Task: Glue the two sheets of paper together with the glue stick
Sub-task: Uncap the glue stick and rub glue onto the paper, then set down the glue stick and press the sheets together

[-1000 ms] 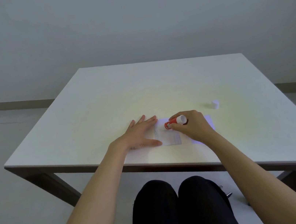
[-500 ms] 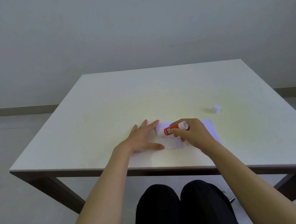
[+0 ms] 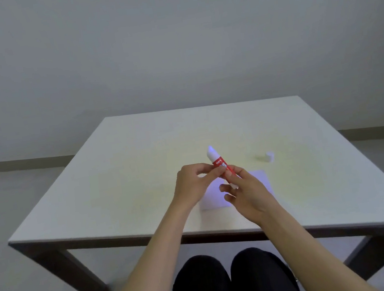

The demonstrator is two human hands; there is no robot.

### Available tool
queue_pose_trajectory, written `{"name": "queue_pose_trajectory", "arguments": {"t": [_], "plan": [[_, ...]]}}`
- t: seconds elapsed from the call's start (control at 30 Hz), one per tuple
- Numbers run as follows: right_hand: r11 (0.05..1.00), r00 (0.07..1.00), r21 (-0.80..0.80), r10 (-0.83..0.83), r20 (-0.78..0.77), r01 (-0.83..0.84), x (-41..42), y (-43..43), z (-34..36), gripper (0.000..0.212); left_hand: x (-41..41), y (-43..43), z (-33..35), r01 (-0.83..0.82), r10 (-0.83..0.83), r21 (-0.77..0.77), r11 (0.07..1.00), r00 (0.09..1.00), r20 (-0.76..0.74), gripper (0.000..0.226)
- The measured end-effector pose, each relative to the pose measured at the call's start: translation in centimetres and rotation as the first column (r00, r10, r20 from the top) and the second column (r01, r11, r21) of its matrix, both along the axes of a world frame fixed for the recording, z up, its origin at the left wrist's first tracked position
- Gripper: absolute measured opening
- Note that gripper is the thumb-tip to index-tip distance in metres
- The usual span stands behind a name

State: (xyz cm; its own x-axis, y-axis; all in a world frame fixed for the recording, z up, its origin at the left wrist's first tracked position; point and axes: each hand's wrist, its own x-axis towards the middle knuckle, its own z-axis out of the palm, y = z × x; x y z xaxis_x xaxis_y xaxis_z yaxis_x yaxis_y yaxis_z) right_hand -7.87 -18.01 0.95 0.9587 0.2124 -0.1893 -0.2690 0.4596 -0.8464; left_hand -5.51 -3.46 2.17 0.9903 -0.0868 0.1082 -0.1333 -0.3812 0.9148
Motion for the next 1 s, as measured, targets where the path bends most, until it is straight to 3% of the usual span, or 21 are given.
{"name": "queue_pose_trajectory", "arguments": {"t": [0.13, 0.23, 0.33, 0.5, 0.6, 0.73, 1.0], "plan": [[0.986, 0.994, -0.158, -0.037, 0.106, 0.054, -0.3, 0.5, 0.0, 0.025, 0.0, -0.8, 0.1, -0.131, 0.129, -0.076, 0.988, 0.991, -0.036, 0.018], [0.930, 0.985, -0.368, 0.038, 0.167, 0.026, -0.5, 0.1, -0.1, 0.037, 0.8, -0.1, 0.7, -0.214, 0.212, -0.070, 0.974, 0.977, -0.037, 0.019], [0.827, 0.977, -0.560, 0.077, 0.200, 0.050, -0.7, -0.1, -0.5, 0.045, 2.9, 1.7, 2.0, -0.345, 0.343, 0.064, 0.937, 0.939, 0.030, 0.021], [0.676, 0.952, -0.729, 0.140, 0.272, 0.108, -0.9, -0.5, -1.0, 0.033, 5.9, 4.0, 2.9, -0.406, 0.401, 0.230, 0.884, 0.913, 0.070, 0.018], [0.579, 0.932, -0.802, 0.187, 0.311, 0.151, -1.0, -0.3, -1.5, 0.029, 6.7, 4.3, 2.2, -0.423, 0.425, 0.303, 0.854, 0.903, 0.063, 0.034], [0.463, 0.900, -0.866, 0.273, 0.341, 0.187, -1.2, 0.0, -1.9, 0.027, 7.1, 4.2, 1.5, -0.422, 0.432, 0.316, 0.850, 0.901, 0.040, 0.036], [0.454, 0.891, -0.872, 0.297, 0.344, 0.185, -1.0, 0.3, -2.7, 0.023, 7.3, 3.9, 0.2, -0.417, 0.439, 0.311, 0.854, 0.899, 0.001, 0.025]]}}
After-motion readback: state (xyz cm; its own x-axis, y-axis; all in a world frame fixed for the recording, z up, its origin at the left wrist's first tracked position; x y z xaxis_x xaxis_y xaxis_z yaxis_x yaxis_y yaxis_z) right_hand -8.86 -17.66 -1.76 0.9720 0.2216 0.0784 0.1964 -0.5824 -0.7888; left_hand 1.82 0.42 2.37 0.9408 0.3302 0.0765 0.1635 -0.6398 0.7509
